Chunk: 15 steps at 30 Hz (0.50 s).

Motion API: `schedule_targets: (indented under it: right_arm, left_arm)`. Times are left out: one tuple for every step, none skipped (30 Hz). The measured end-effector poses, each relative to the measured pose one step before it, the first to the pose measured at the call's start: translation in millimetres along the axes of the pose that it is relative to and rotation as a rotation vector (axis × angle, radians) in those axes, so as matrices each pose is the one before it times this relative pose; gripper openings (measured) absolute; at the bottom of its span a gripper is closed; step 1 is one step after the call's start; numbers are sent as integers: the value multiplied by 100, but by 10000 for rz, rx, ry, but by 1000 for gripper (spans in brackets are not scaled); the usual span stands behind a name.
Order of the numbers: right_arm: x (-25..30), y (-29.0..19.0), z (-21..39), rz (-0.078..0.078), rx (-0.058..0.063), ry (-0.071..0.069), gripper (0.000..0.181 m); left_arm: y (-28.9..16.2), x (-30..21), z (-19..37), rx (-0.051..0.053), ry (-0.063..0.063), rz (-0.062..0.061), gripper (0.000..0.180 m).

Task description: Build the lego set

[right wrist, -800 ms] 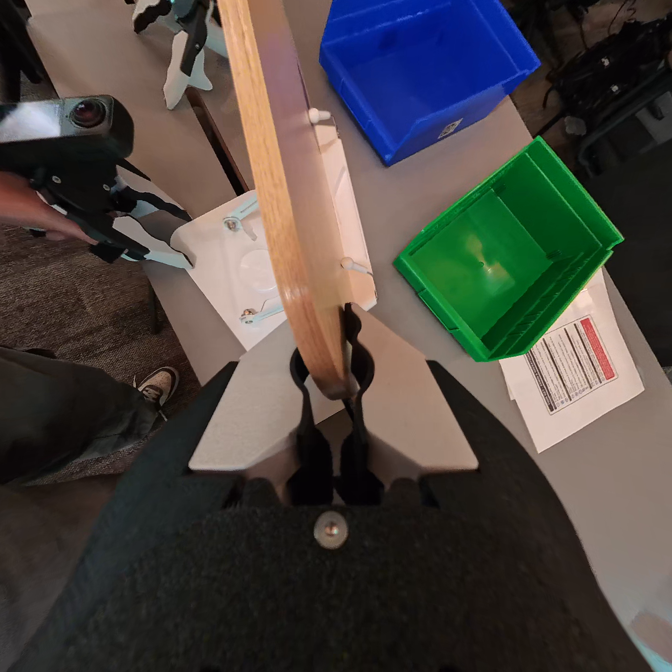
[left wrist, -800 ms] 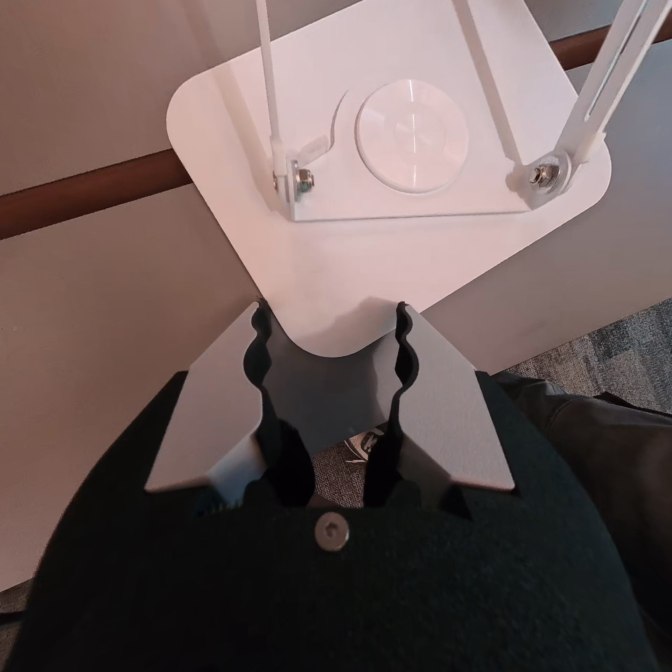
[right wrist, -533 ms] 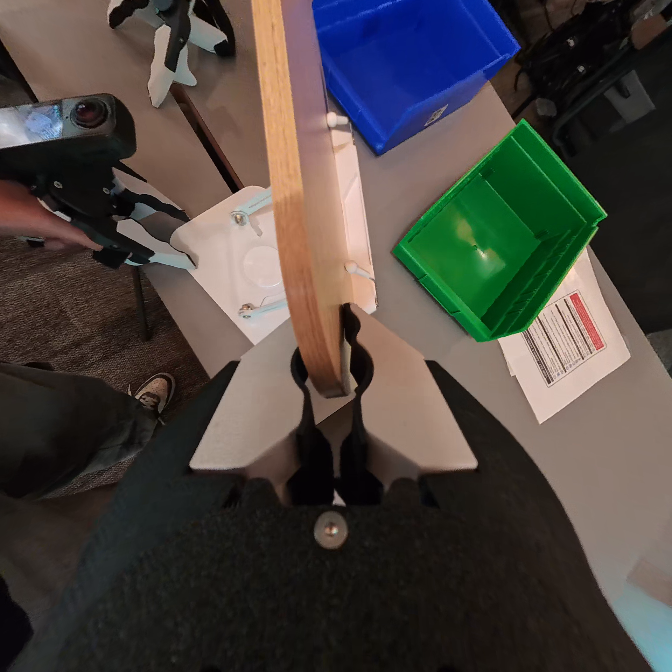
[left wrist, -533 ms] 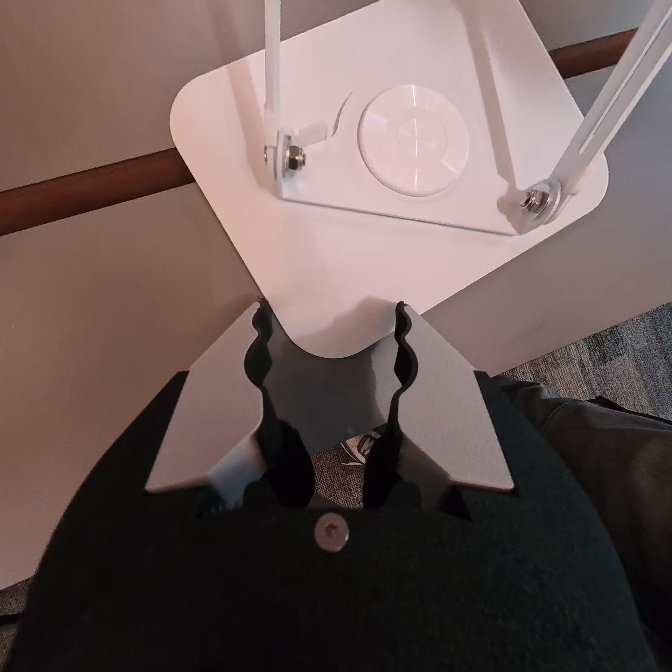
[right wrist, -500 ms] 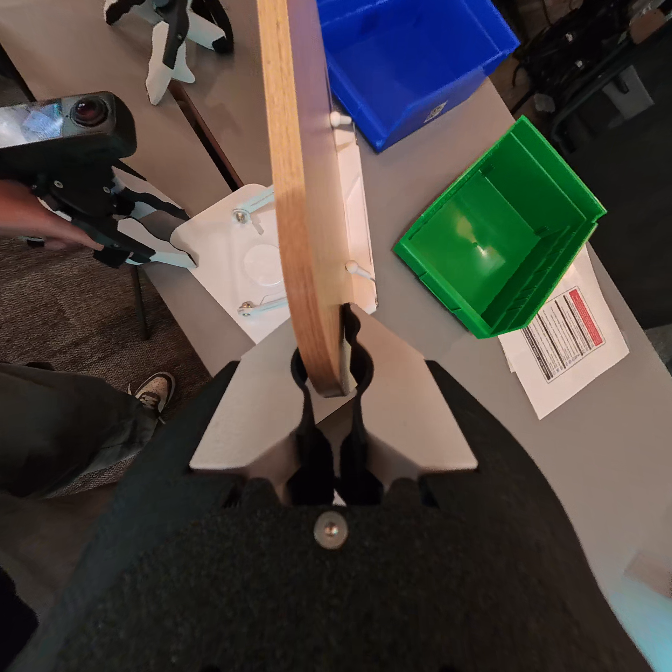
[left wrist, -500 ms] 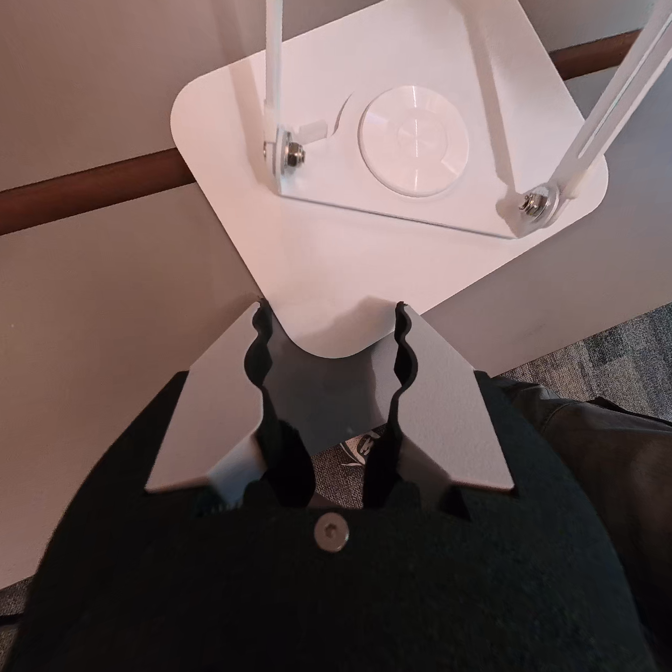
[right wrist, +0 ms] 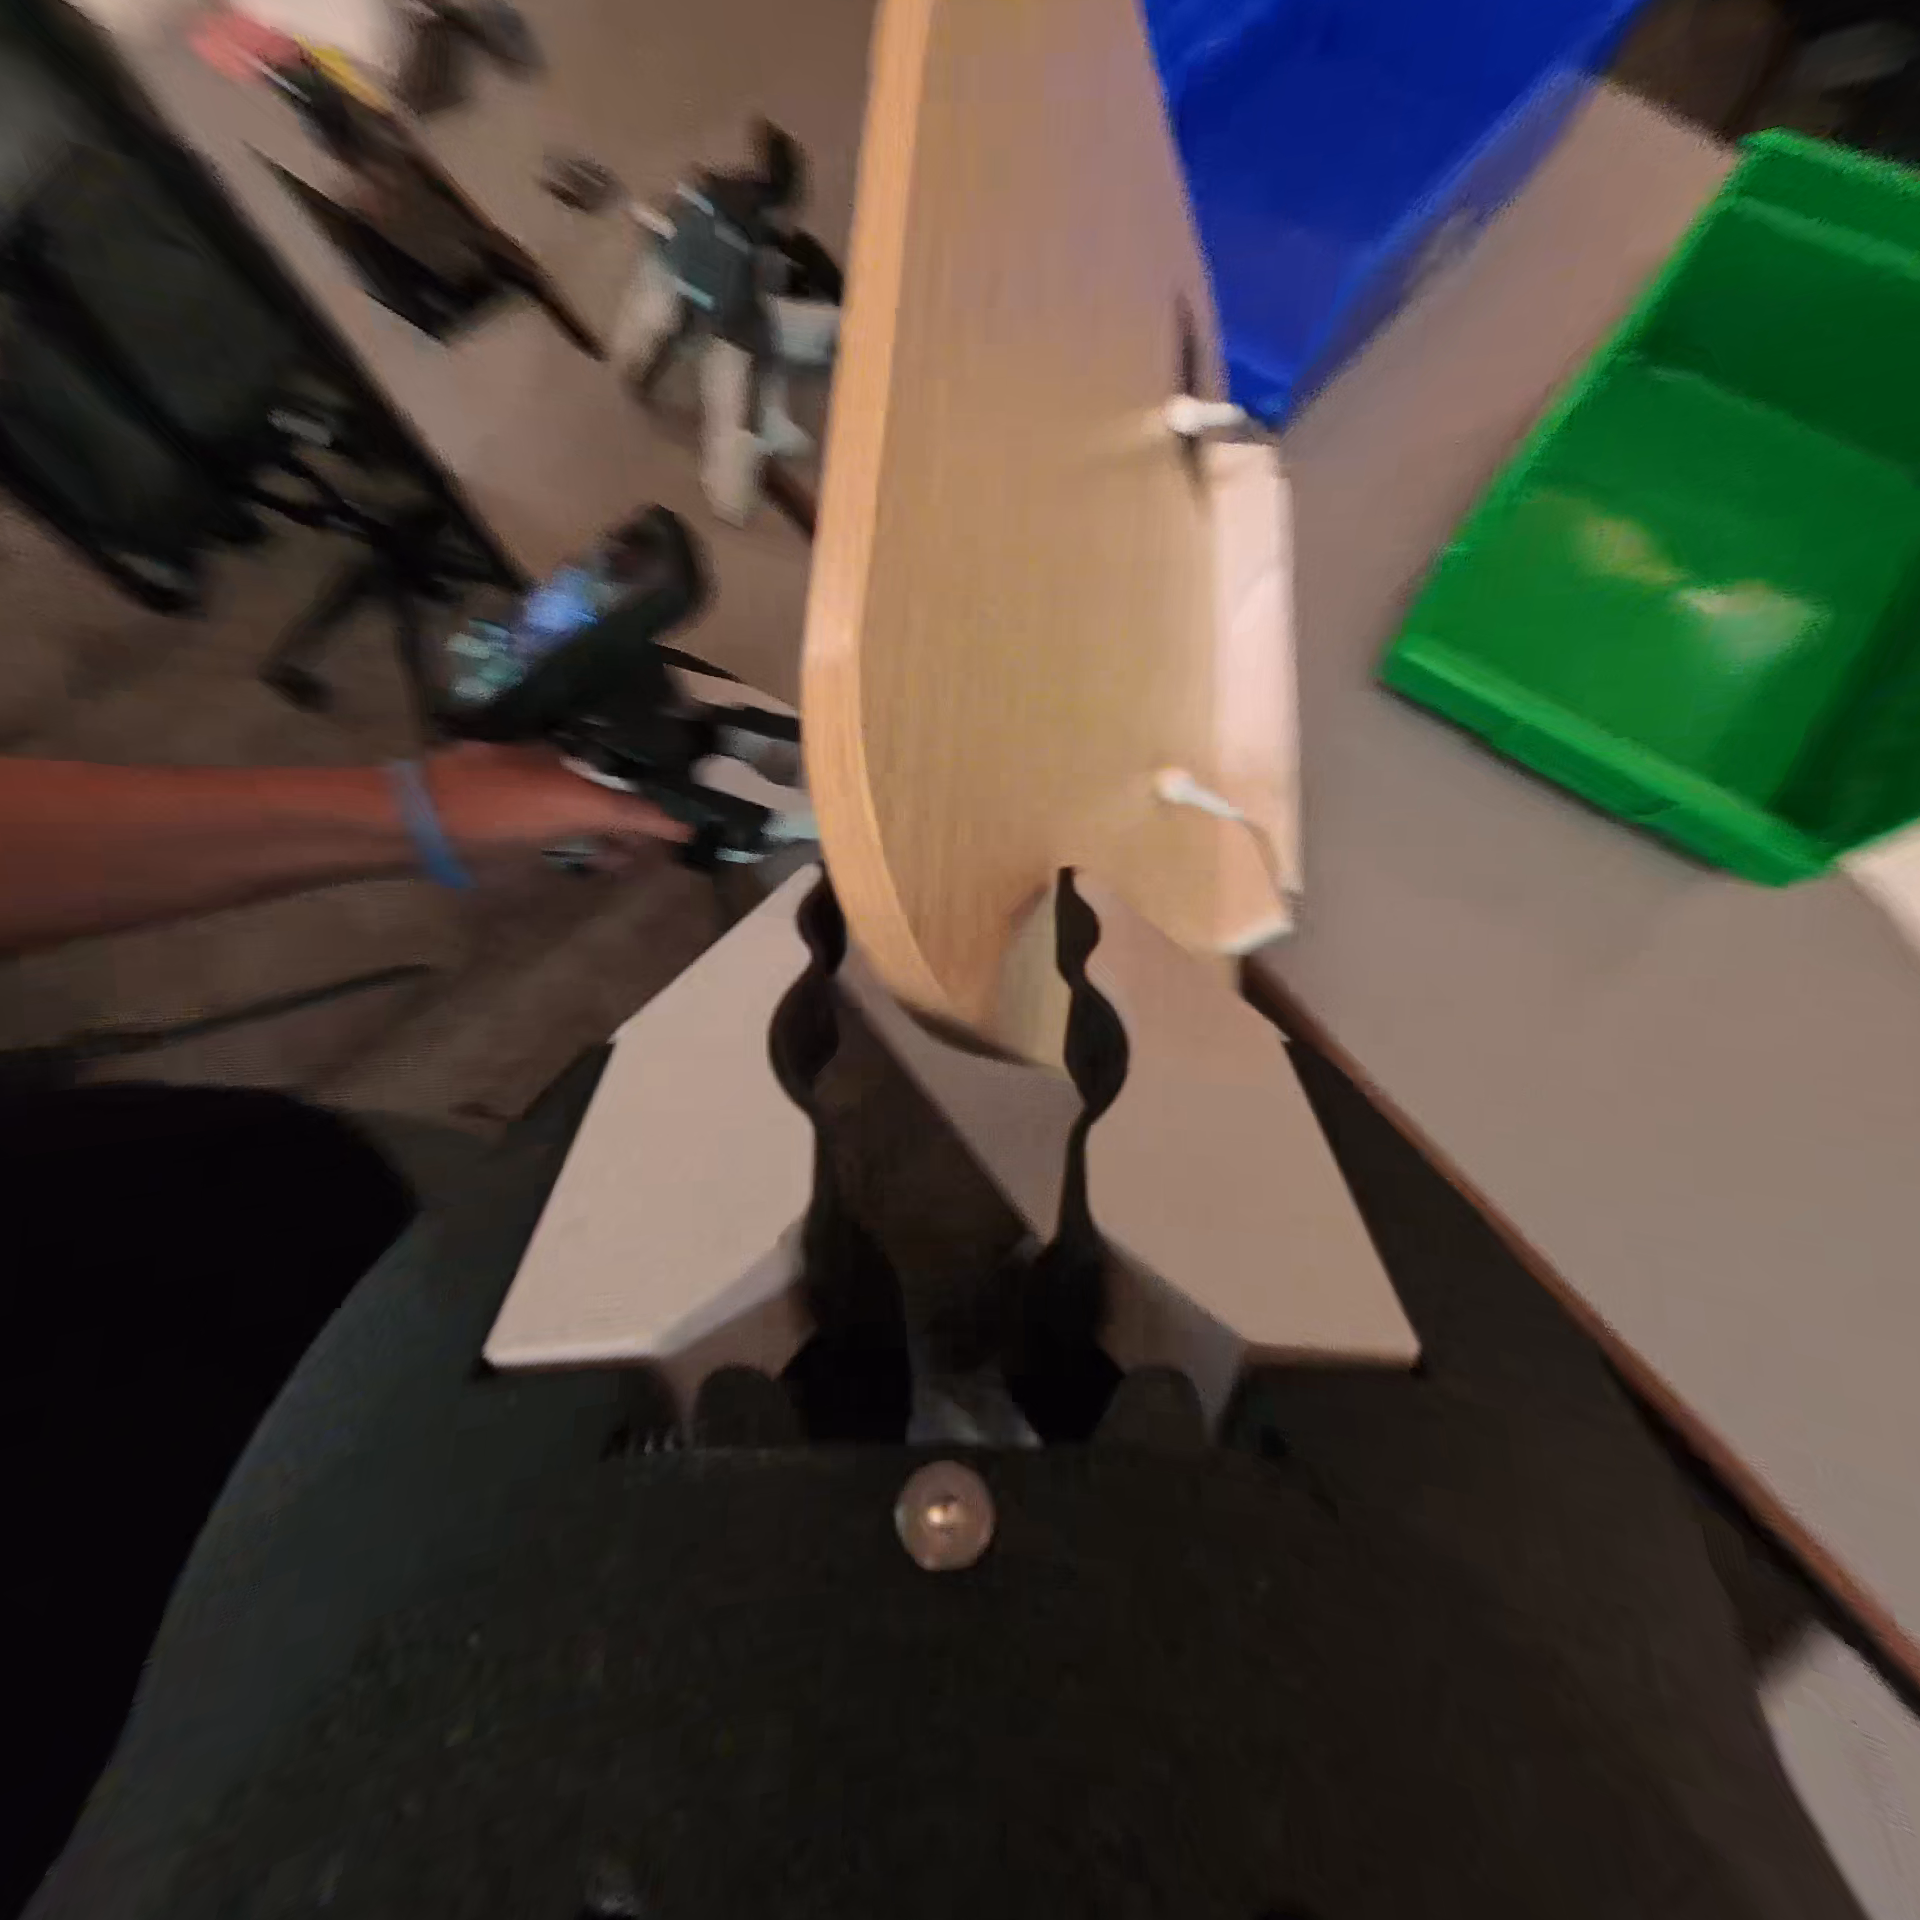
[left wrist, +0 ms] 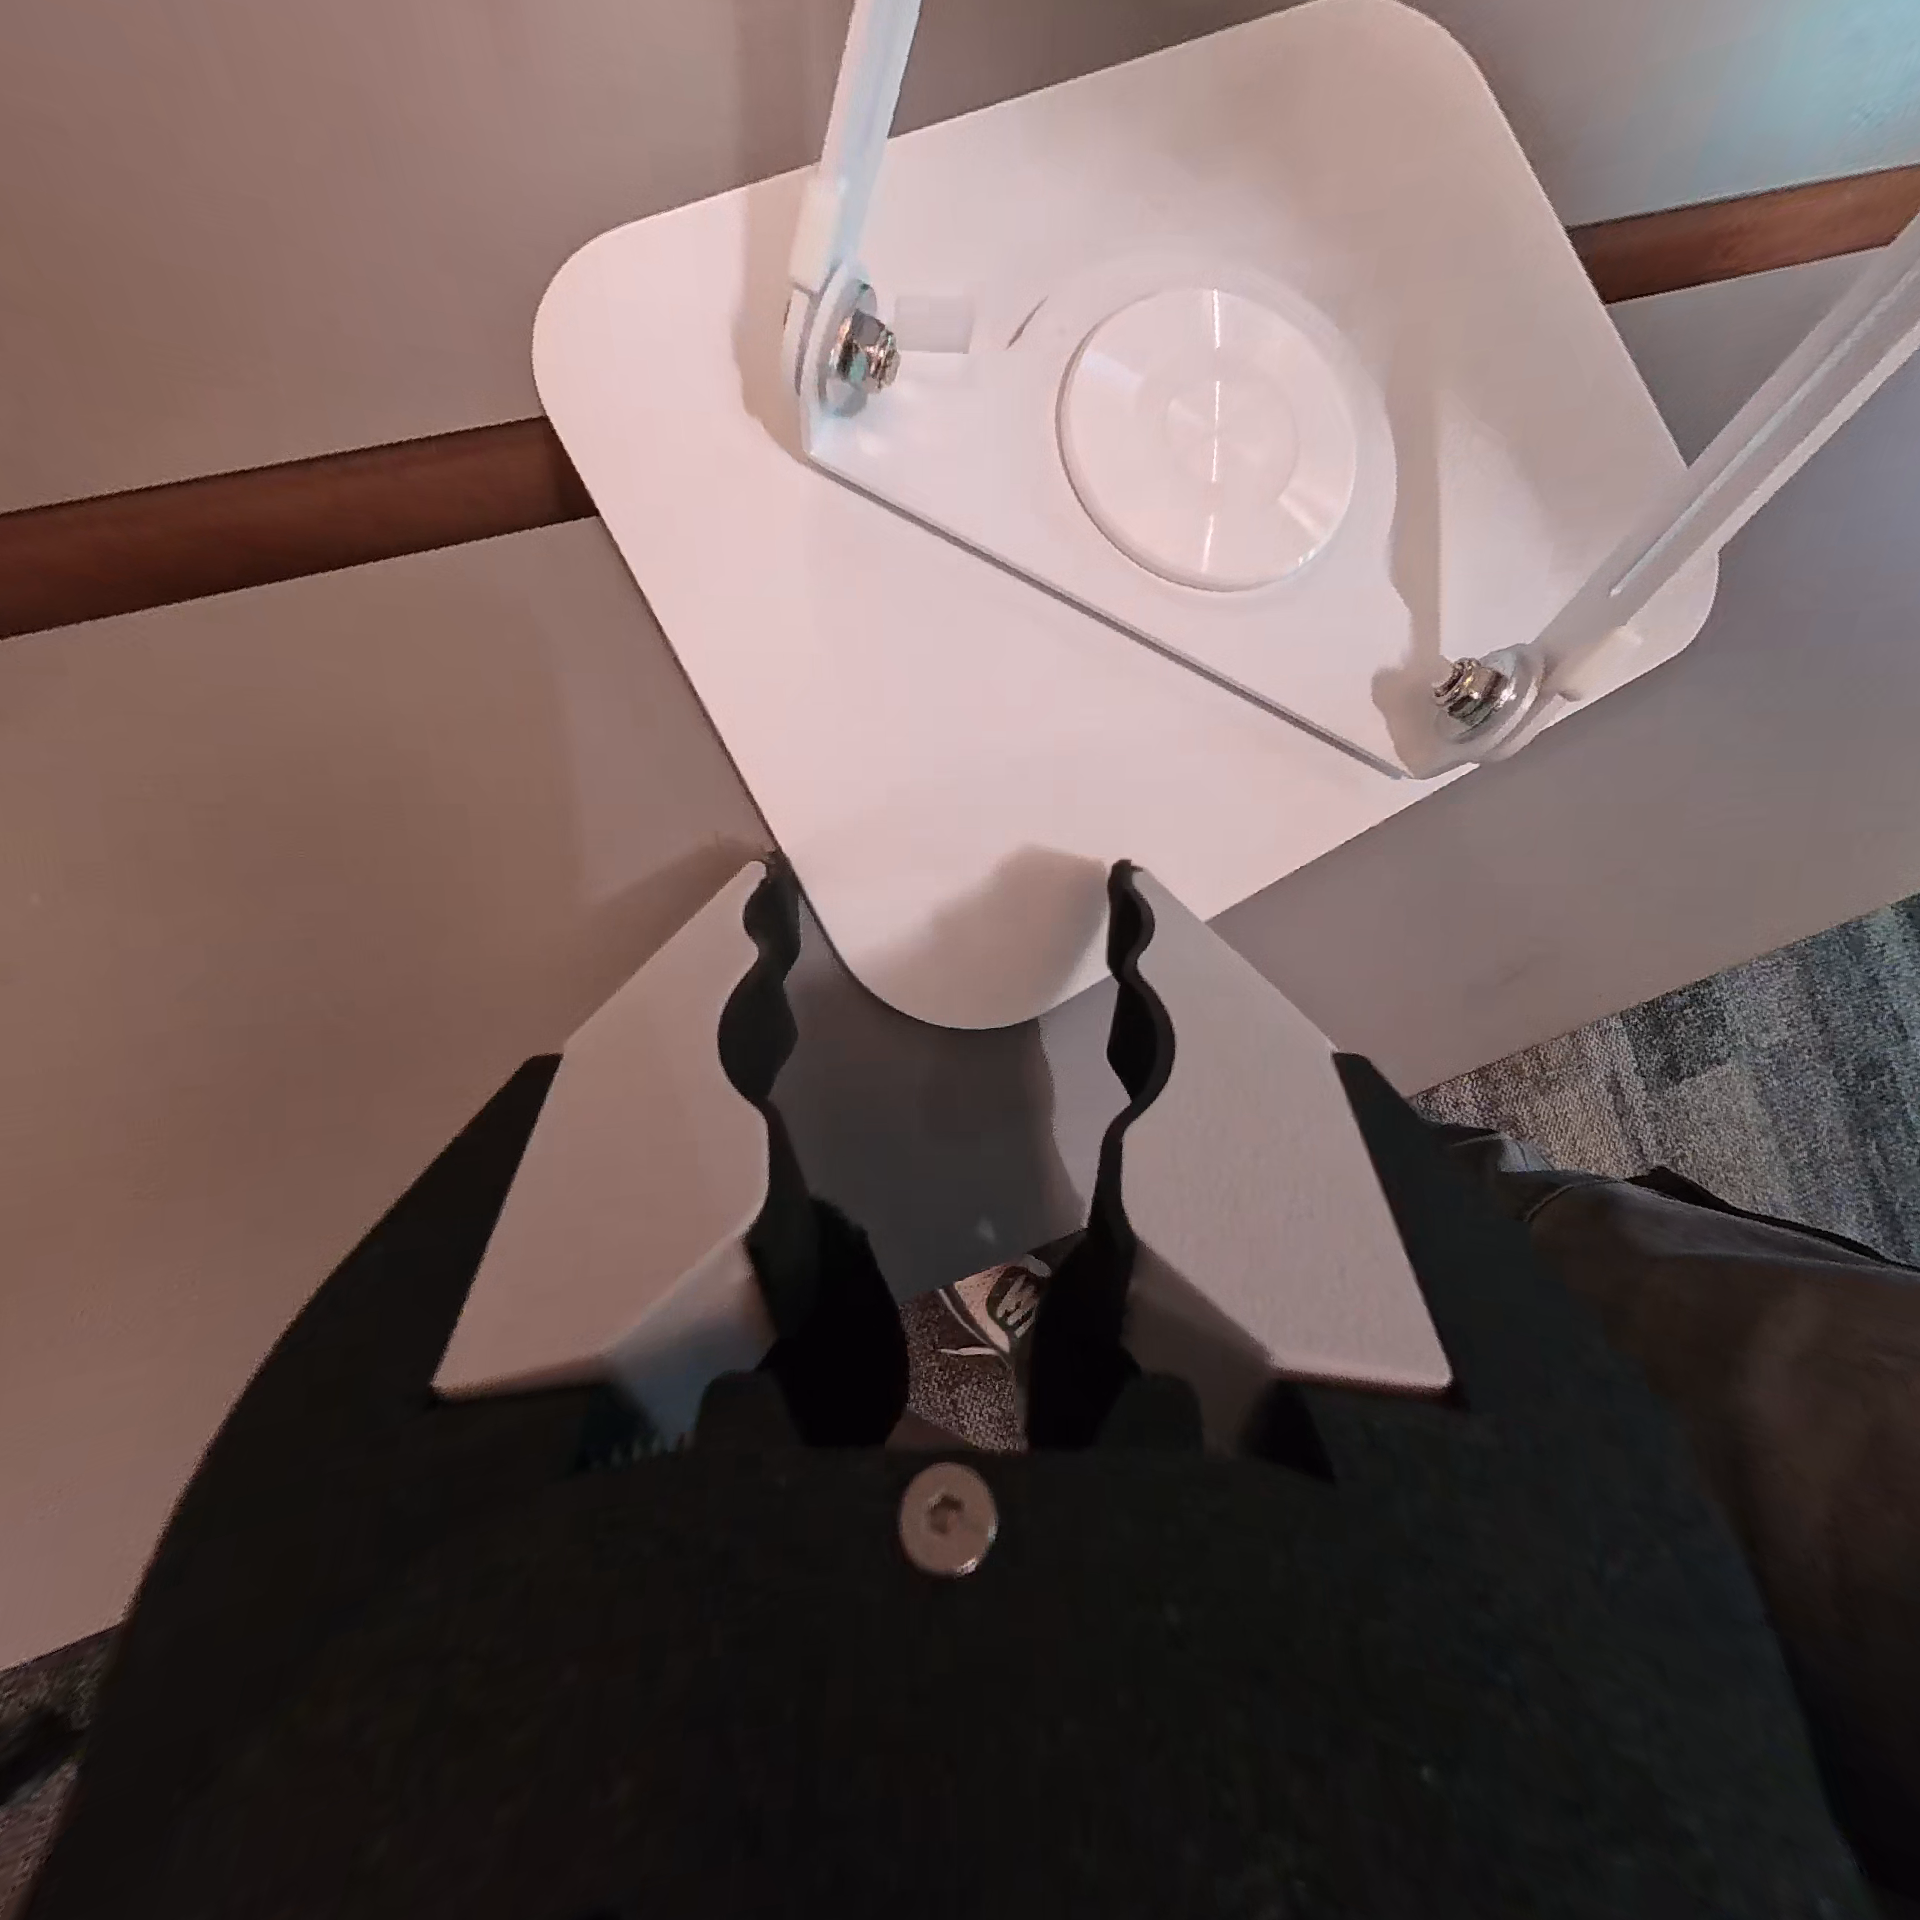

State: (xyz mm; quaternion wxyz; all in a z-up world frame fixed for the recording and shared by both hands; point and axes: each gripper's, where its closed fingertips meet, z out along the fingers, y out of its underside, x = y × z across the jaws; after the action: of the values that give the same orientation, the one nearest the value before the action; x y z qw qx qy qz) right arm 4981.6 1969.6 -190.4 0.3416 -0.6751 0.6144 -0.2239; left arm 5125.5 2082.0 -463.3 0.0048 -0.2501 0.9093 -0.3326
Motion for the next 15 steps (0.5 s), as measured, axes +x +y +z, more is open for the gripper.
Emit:
schedule_targets:
  right_arm:
    - [-105,-319,-908,501,252,-831,44]
    - [402,-417,-946,456,258,-615,48]
    - [268,-627,-676,361,401,-867,52]
    - [257,-218,-268,293,171,-858,55]
    - [467,246,355,218,-158,-749,65]
    - [-385,70,389,293,-96,-1194,62]
    - [-1081,-11,206,324,-64,-1474,41]
    - [-761,-348,20,308,250,-1090,25]
    - [-597,-582,-180,175,431,-845,15]
    - [-285,-346,-228,136,175,-513,10]
    - [590,14,-381,-24,-102,175,10]
    - [1432,181,-609,-340,-132,821,7]
    - [1256,132,-639,-408,51,734,5]
    - [1190,307,-468,-243,16,653,0]
    - [985,921,-71,-192,-498,553,0]
  left_arm:
    - [14,-78,-2,-21,7,41,57]
    - [-1,-44,-6,-17,23,15,56]
    - [-8,-38,-17,-15,25,-8,55]
    - [-4,-29,-4,-12,14,-13,54]
    - [1,-25,9,-6,-4,-12,53]
    - [7,-11,5,7,-17,-14,52]
    - [-2,-23,24,19,-37,-9,52]
    - [2,-33,15,11,-48,6,51]
    - [21,-53,-10,-9,-44,13,50]
    - [-4,-49,9,-18,-29,8,50]
    - [-10,-27,-14,-27,-4,-15,49]
    - [-22,-35,-20,-29,-5,-28,49]
    - [-7,-52,4,-16,-18,-19,48]
    - [-7,-38,27,2,-21,-10,48]
    - [7,-30,5,7,-23,1,47]
